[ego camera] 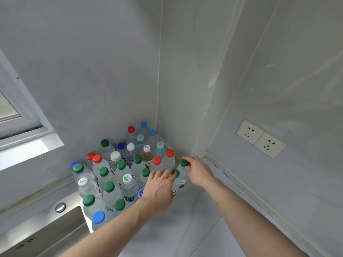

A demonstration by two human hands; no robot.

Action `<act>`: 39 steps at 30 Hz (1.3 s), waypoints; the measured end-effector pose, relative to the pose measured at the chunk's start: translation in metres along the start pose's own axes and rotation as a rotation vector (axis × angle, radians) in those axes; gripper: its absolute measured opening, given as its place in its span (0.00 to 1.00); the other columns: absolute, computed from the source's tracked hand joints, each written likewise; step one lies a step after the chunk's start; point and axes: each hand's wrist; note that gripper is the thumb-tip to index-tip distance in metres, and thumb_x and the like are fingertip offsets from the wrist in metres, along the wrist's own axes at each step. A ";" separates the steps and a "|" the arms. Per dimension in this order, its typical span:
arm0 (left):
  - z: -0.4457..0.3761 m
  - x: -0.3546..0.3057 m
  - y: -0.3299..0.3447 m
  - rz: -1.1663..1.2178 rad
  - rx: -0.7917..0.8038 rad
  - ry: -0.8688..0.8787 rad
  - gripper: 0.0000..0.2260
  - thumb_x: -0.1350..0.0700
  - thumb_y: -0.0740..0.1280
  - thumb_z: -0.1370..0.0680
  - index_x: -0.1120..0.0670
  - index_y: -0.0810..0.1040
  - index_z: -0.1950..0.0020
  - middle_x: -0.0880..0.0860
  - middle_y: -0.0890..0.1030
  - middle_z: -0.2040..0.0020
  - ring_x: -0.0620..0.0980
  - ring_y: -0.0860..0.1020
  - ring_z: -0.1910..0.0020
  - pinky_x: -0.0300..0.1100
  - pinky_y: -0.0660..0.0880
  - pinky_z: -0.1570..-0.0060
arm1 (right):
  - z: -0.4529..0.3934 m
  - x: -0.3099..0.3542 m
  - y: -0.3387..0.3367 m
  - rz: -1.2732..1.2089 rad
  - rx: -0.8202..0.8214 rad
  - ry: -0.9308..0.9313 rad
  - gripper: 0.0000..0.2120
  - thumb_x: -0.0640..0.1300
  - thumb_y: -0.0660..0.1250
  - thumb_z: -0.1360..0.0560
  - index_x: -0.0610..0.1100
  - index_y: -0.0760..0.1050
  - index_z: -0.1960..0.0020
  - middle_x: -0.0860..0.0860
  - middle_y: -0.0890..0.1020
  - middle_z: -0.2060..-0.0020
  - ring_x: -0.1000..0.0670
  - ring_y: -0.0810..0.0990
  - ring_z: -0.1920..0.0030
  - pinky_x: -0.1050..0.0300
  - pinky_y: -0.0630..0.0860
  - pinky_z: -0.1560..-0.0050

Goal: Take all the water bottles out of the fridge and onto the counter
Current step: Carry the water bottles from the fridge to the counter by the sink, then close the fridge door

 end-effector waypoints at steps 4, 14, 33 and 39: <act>0.007 0.002 -0.006 0.042 -0.030 -0.007 0.29 0.55 0.61 0.21 0.49 0.61 0.19 0.47 0.63 0.20 0.54 0.65 0.25 0.48 0.56 0.24 | 0.014 -0.001 -0.010 0.021 0.067 0.013 0.29 0.41 0.58 0.15 0.58 0.57 0.16 0.47 0.70 0.27 0.40 0.75 0.30 0.47 0.75 0.34; 0.083 0.036 -0.008 0.305 -0.164 -0.047 0.26 0.55 0.62 0.21 0.44 0.69 0.22 0.42 0.67 0.22 0.50 0.67 0.25 0.45 0.61 0.26 | 0.150 0.024 0.014 -0.532 -0.148 0.025 0.29 0.40 0.65 0.17 0.66 0.63 0.24 0.63 0.70 0.32 0.61 0.78 0.39 0.62 0.75 0.40; 0.126 -0.059 -0.019 0.410 -0.075 0.378 0.22 0.55 0.70 0.21 0.40 0.75 0.29 0.37 0.68 0.24 0.44 0.67 0.26 0.45 0.65 0.27 | 0.360 -0.015 0.029 -0.637 -0.317 0.341 0.27 0.48 0.65 0.16 0.65 0.61 0.21 0.68 0.59 0.22 0.71 0.58 0.24 0.77 0.54 0.31; 0.139 -0.144 -0.023 0.420 -0.011 0.655 0.22 0.54 0.71 0.22 0.39 0.75 0.29 0.35 0.68 0.25 0.43 0.68 0.27 0.49 0.69 0.29 | 0.453 -0.035 0.030 -0.655 -0.496 0.503 0.28 0.50 0.66 0.16 0.65 0.61 0.21 0.68 0.59 0.21 0.72 0.57 0.26 0.84 0.49 0.35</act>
Point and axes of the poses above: each hand's wrist, its own z-axis away from the middle knuckle, its own y-axis out of the palm, x = y × z
